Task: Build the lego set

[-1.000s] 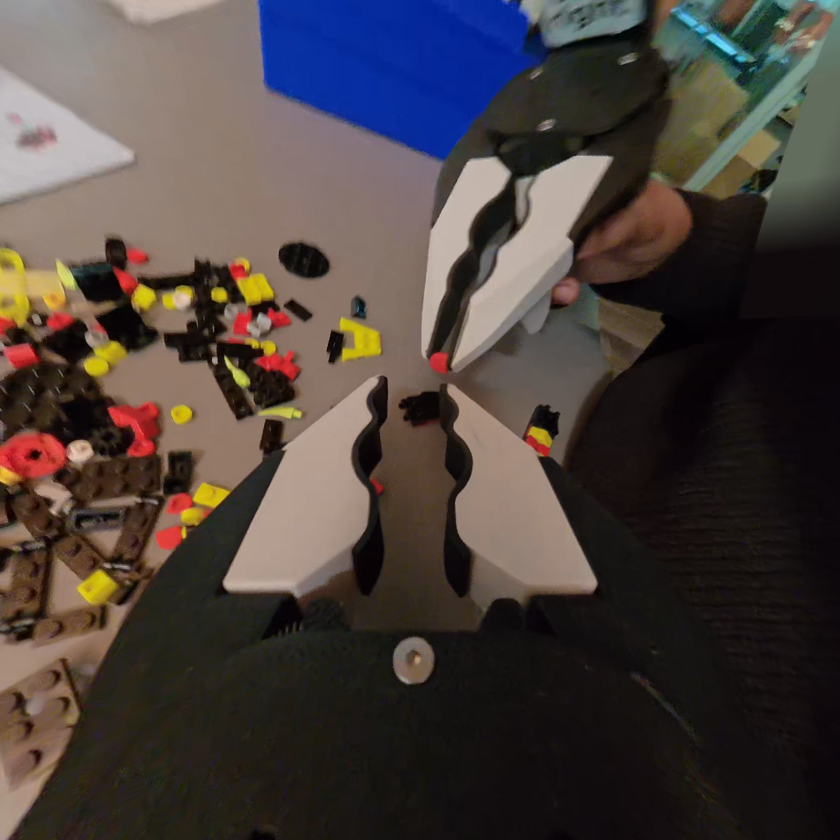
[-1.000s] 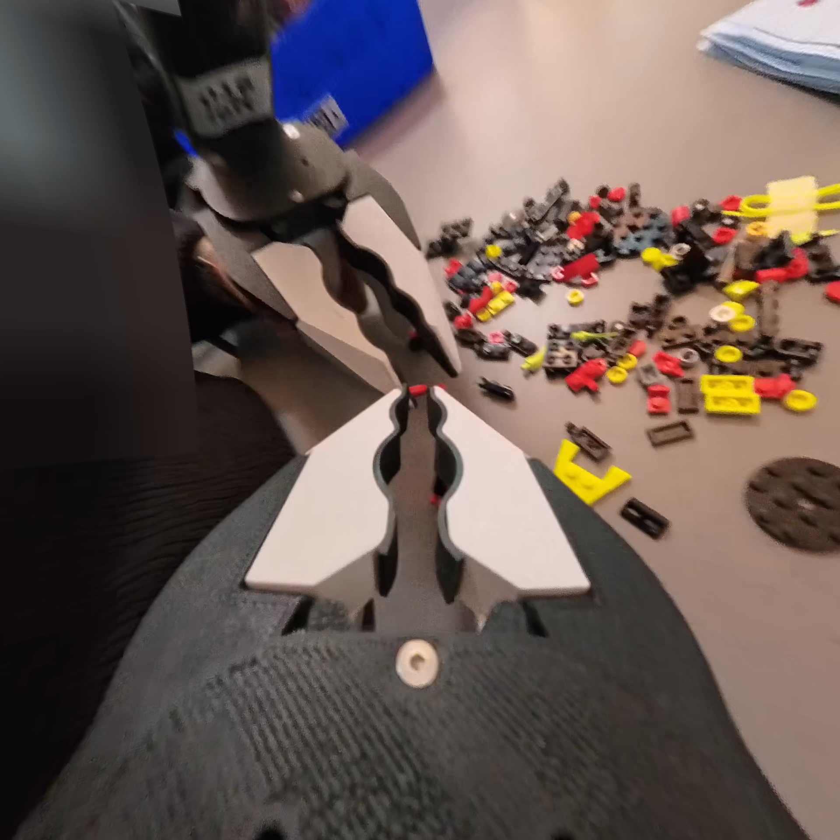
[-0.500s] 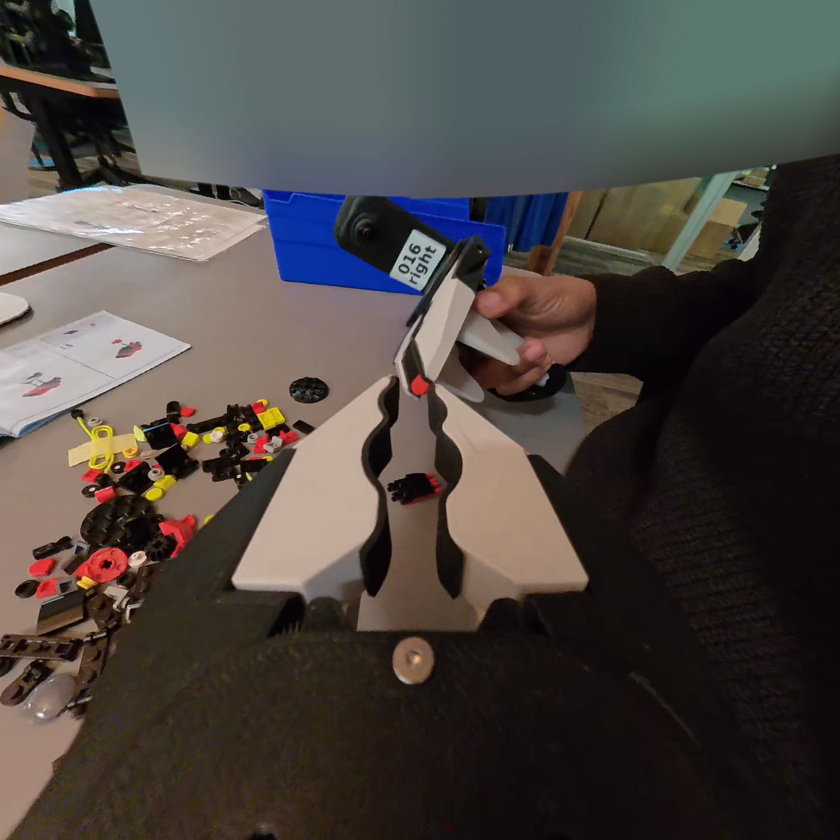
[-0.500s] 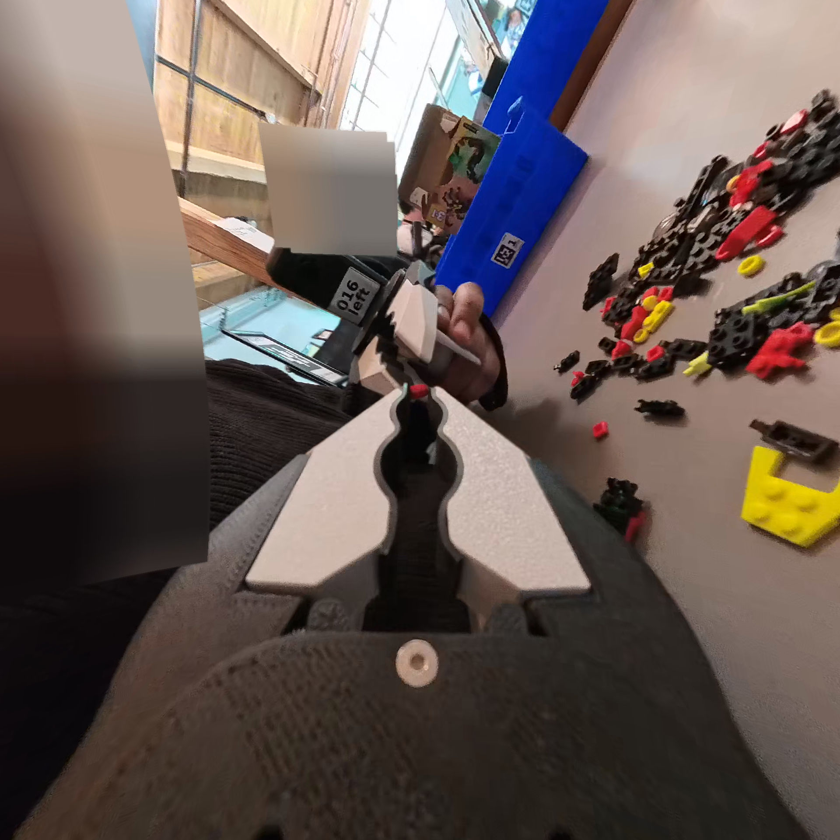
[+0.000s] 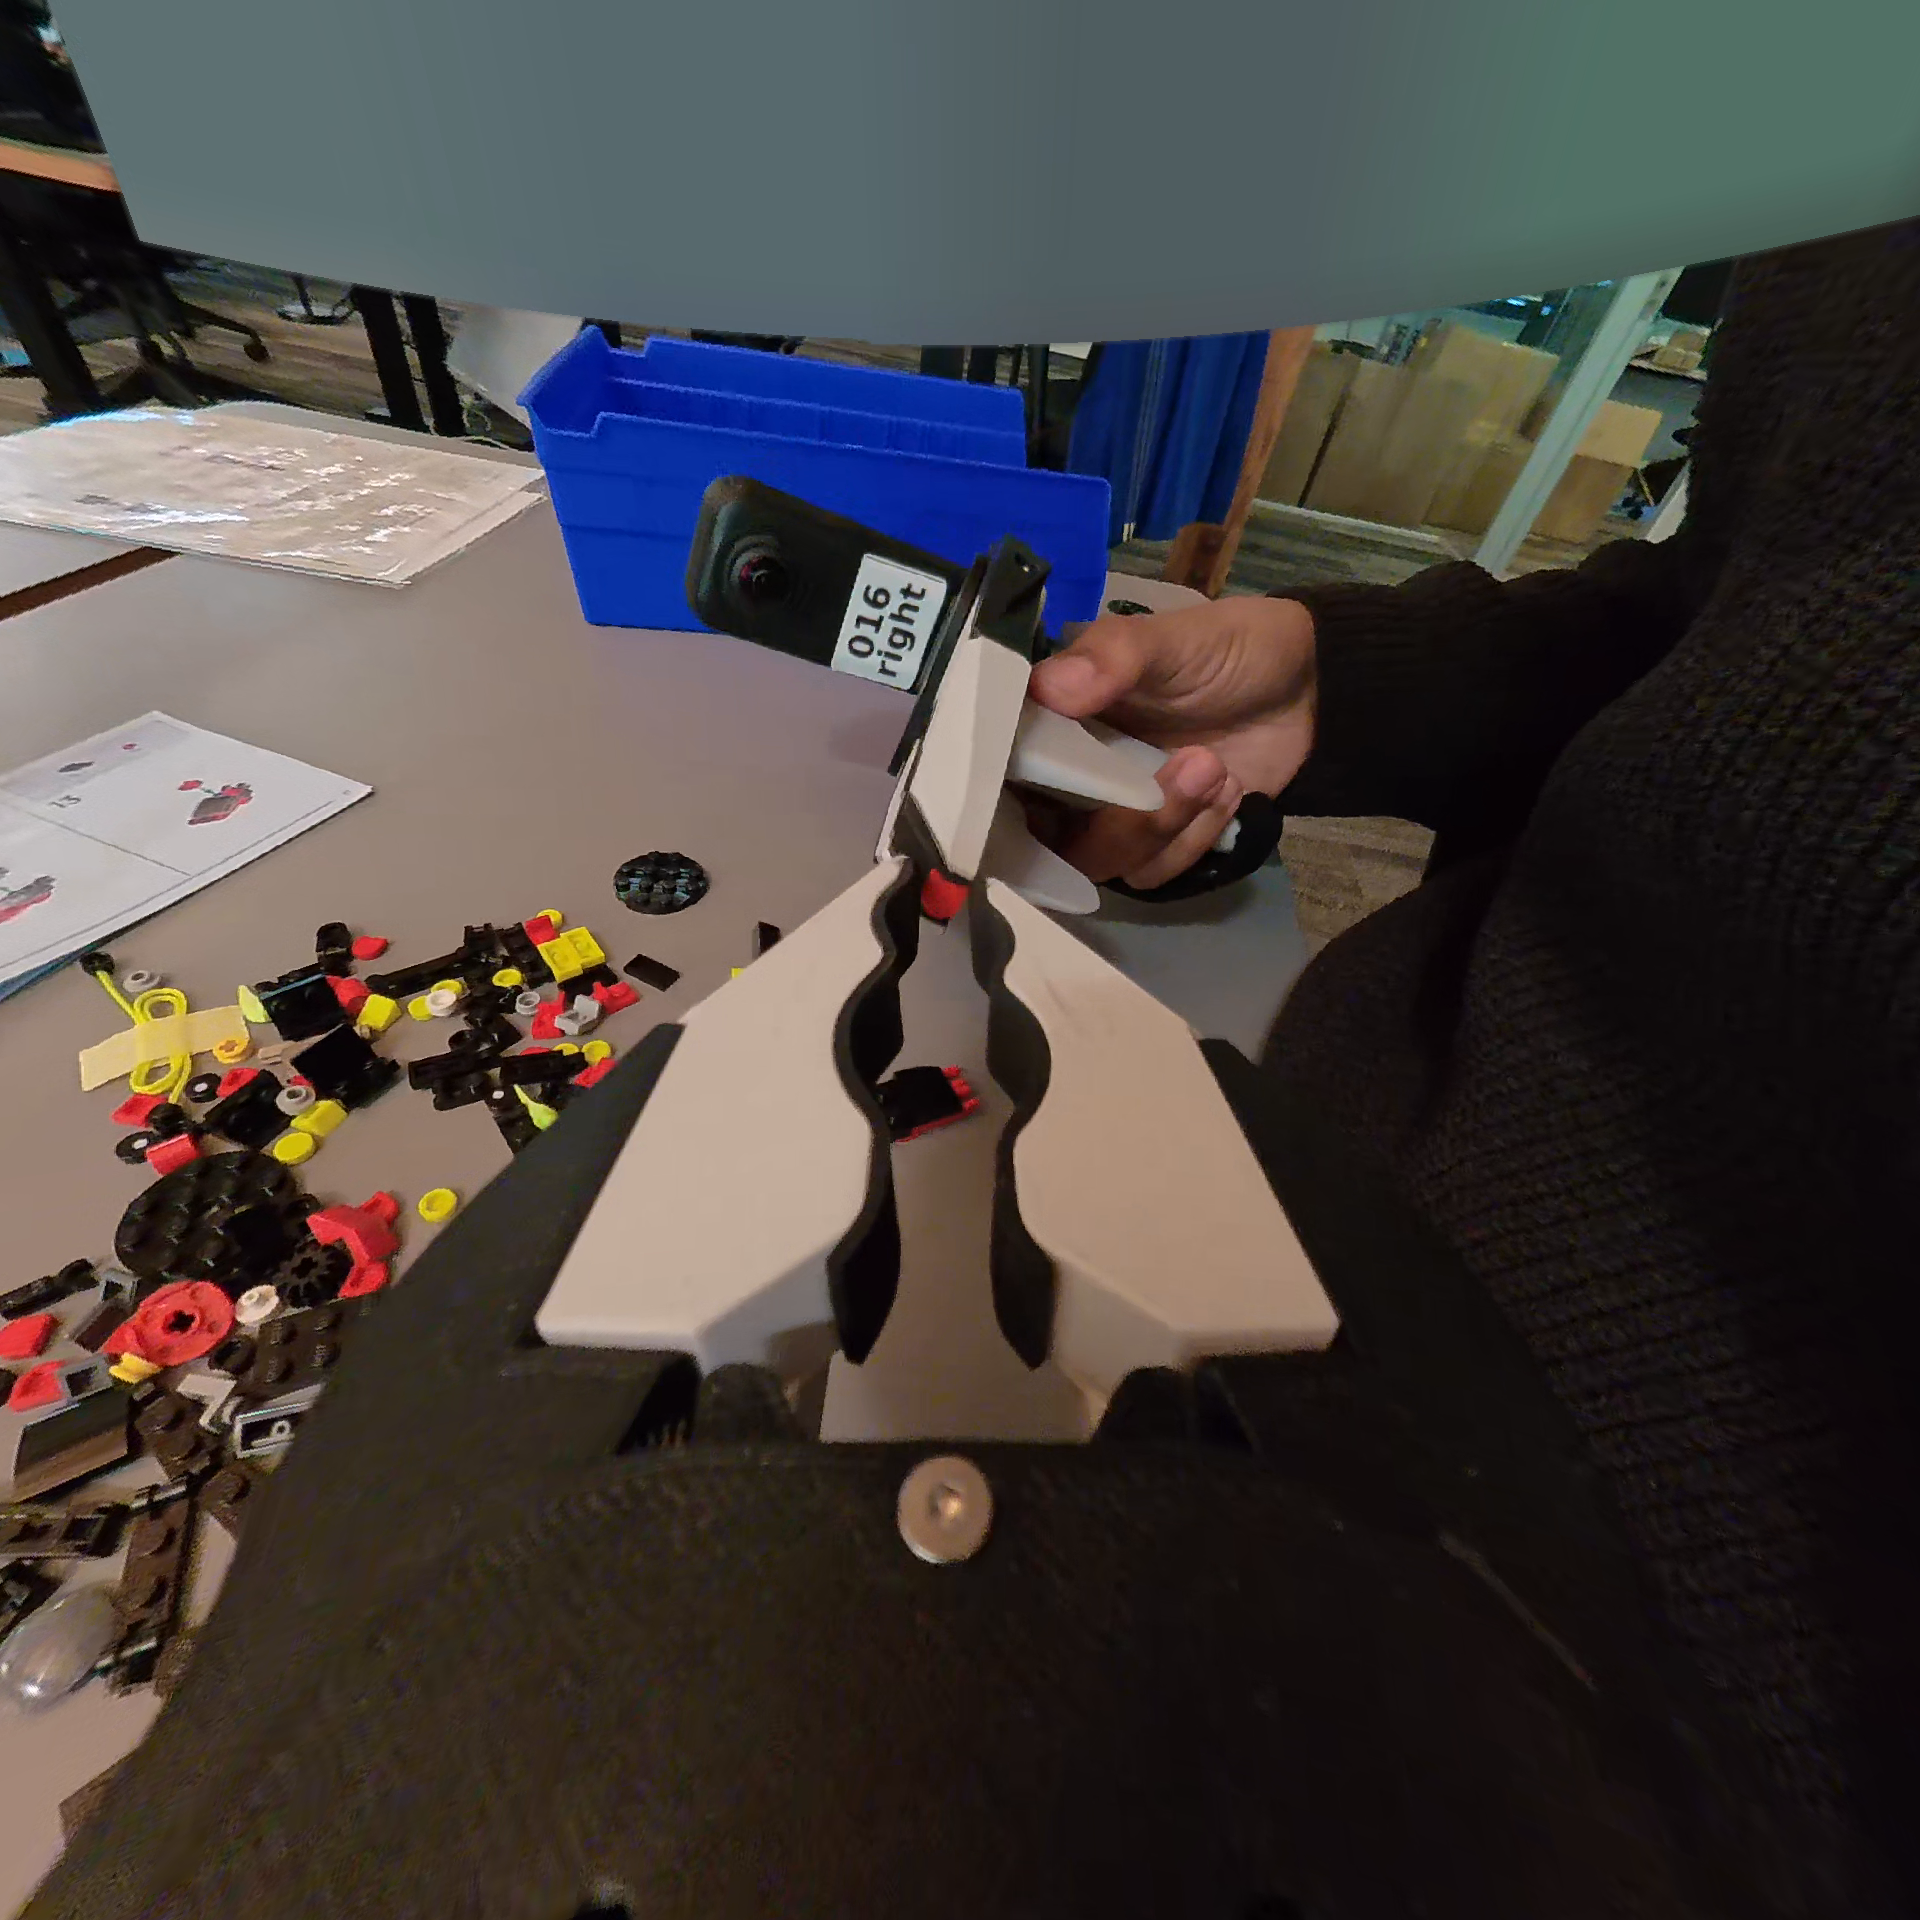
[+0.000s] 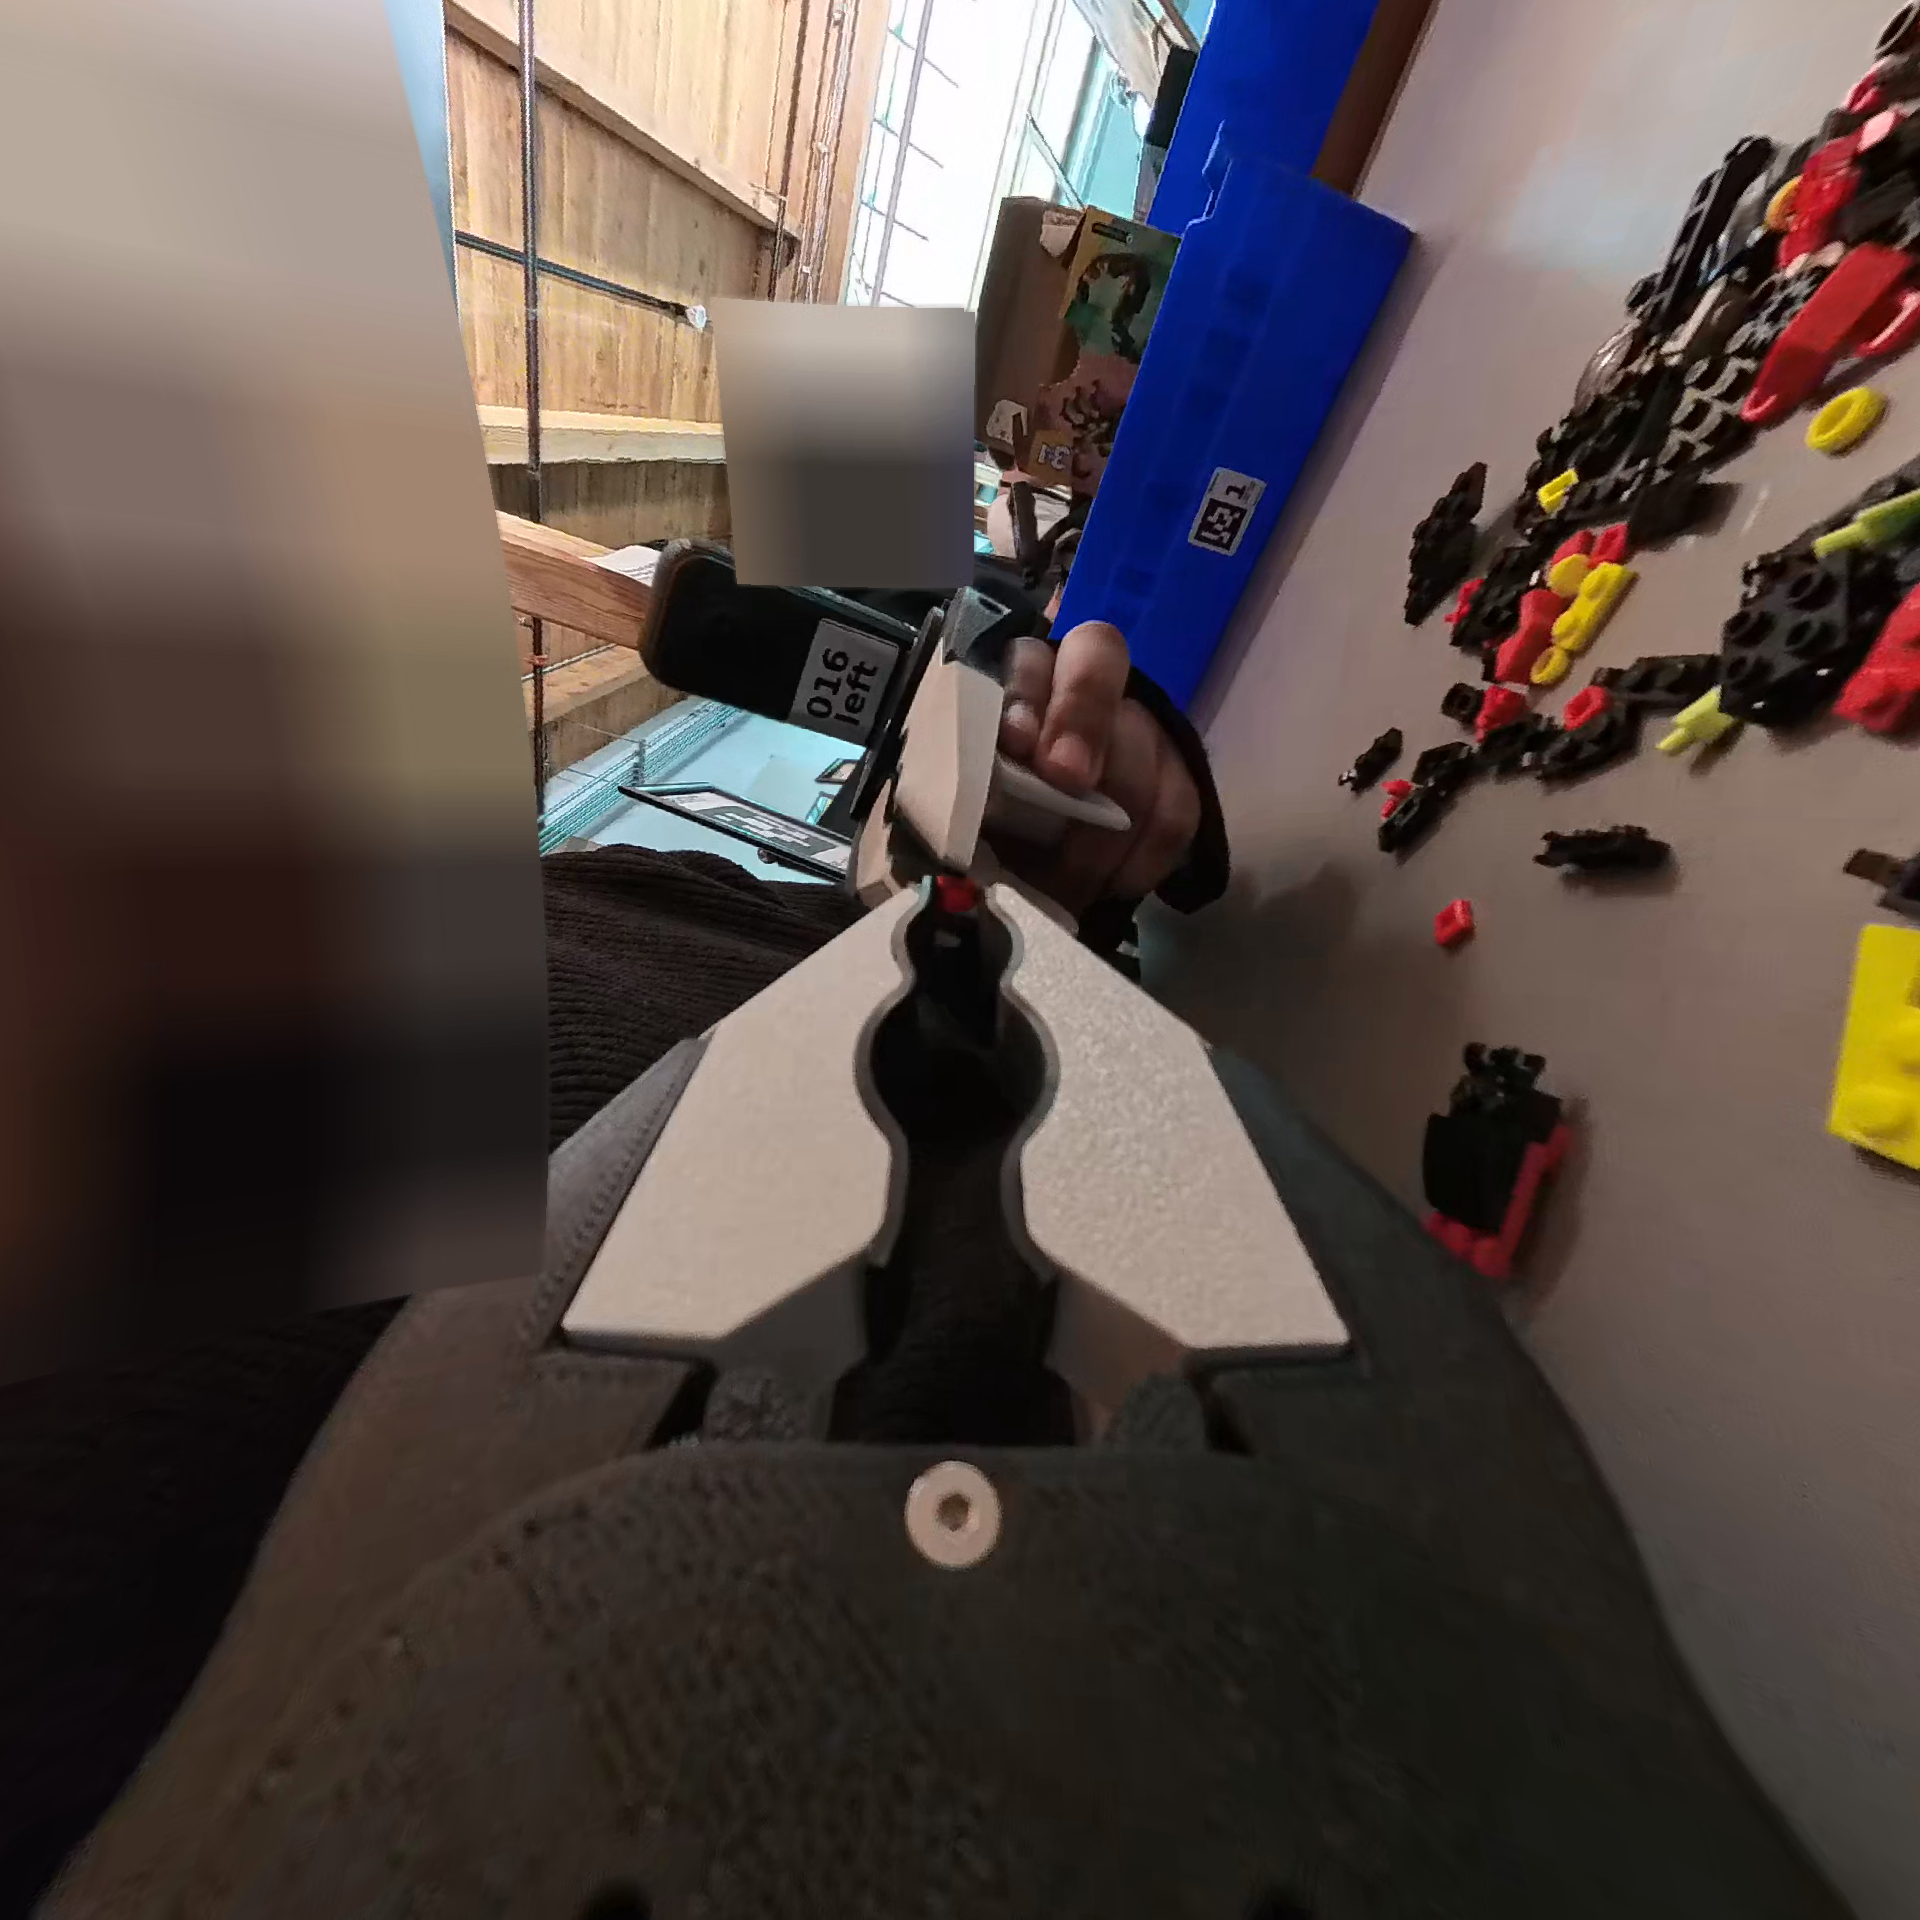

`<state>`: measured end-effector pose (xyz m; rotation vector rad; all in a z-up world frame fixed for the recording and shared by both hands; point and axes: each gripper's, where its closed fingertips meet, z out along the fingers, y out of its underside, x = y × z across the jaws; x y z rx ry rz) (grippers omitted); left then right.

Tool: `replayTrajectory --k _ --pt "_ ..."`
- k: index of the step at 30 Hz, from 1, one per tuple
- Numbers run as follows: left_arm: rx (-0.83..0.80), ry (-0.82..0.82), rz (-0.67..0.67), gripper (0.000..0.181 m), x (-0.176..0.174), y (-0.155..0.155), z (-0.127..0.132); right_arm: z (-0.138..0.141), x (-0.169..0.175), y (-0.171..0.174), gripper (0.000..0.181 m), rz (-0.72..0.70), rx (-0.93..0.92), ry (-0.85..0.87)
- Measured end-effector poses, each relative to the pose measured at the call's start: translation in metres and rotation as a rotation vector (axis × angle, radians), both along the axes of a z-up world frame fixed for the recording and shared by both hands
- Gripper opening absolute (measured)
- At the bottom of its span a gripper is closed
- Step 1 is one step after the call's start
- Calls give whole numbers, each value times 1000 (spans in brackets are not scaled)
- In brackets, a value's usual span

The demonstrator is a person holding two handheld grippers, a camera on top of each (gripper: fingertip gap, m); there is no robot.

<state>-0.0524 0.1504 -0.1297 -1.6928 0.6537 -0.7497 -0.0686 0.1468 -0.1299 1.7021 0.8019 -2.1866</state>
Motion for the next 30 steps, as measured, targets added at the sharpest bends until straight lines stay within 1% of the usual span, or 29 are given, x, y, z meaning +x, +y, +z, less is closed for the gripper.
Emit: replayTrajectory --k 7,13,15,16,18,19,20,23,27,30 --pt "-7 -4 -4 7 0 0 0 0 0 0 7 7 -19 -4" --pt "-43 3 10 6 -2 2 -5 -5 2 8 8 -24 -10 -29" --pt "-94 37 21 6 -3 5 -15 -10 2 16 9 -63 43 -54" --pt "-145 71 34 6 -4 6 -25 -14 3 22 9 -90 86 -74" --pt "-325 209 46 6 -8 4 -60 -25 5 32 9 -136 205 -133" --pt "-396 266 56 6 -10 1 -74 -30 7 36 10 -150 265 -161" --pt "-438 293 43 6 -8 -4 -81 -34 8 38 10 -158 317 -181" --pt "-473 332 21 7 2 -11 -85 -36 9 37 10 -157 392 -193" --pt "-508 430 60 7 2 -14 -97 -40 8 32 12 -131 407 -203" --pt "-570 443 81 7 1 -16 -107 -42 9 31 12 -127 450 -214"
